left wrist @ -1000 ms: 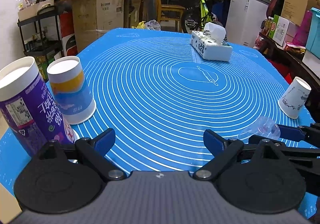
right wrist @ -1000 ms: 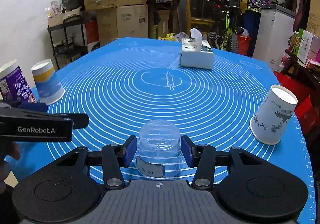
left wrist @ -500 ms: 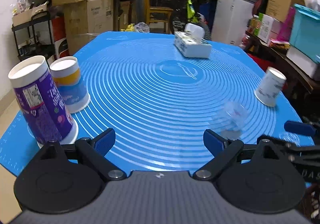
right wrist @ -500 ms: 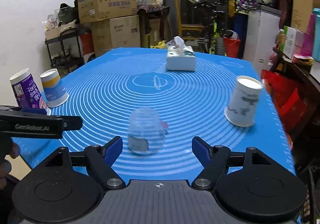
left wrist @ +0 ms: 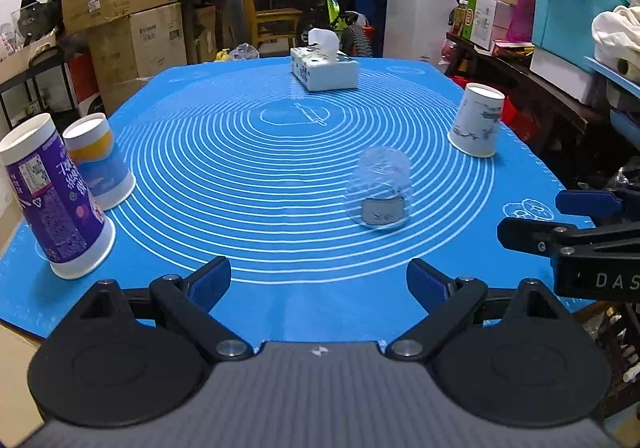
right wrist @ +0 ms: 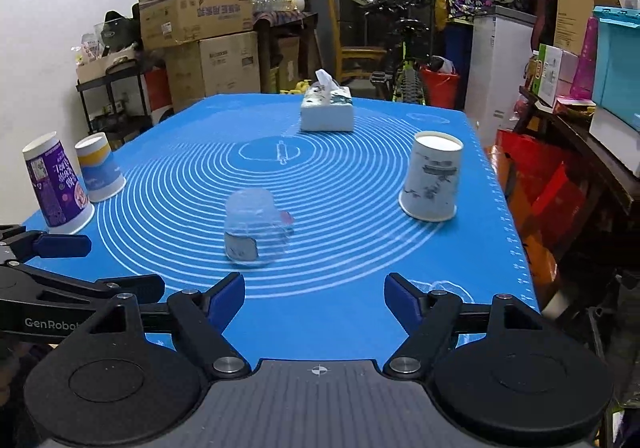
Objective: Flip cup upside down
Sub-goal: 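Open the right tool and withdraw it from the clear cup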
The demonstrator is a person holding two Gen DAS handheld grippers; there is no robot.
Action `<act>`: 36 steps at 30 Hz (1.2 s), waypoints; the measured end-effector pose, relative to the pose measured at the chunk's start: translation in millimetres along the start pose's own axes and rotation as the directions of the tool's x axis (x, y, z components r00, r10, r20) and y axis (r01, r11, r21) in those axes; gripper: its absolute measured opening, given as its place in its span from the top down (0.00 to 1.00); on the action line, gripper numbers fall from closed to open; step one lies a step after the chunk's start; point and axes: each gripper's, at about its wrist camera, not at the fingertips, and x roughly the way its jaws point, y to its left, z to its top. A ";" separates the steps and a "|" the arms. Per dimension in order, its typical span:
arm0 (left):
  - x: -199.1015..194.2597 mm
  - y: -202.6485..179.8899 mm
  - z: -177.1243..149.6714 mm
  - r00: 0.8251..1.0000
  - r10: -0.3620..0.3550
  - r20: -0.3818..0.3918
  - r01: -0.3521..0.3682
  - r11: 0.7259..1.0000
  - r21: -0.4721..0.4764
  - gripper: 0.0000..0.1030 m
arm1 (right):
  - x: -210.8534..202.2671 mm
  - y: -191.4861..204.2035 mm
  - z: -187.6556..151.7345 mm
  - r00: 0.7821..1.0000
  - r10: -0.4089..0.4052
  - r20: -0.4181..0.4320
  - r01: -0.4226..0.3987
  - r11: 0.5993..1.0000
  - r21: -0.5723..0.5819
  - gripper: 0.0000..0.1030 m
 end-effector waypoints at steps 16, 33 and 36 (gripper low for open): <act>0.5 -7.2 -2.5 1.000 -0.010 -0.011 0.010 1.000 -0.011 0.09 | -4.2 -8.6 -5.6 1.000 -0.007 -0.008 0.007 1.000 0.007 0.22; -0.3 -9.0 -2.3 1.000 -0.017 -0.010 0.017 1.000 -0.018 0.09 | -5.3 -11.1 -6.4 1.000 -0.009 -0.009 0.009 1.000 0.005 0.22; -0.6 -9.5 -2.3 1.000 -0.021 -0.011 0.021 1.000 -0.019 0.09 | -6.3 -11.7 -6.5 1.000 -0.010 -0.008 0.010 1.000 0.005 0.22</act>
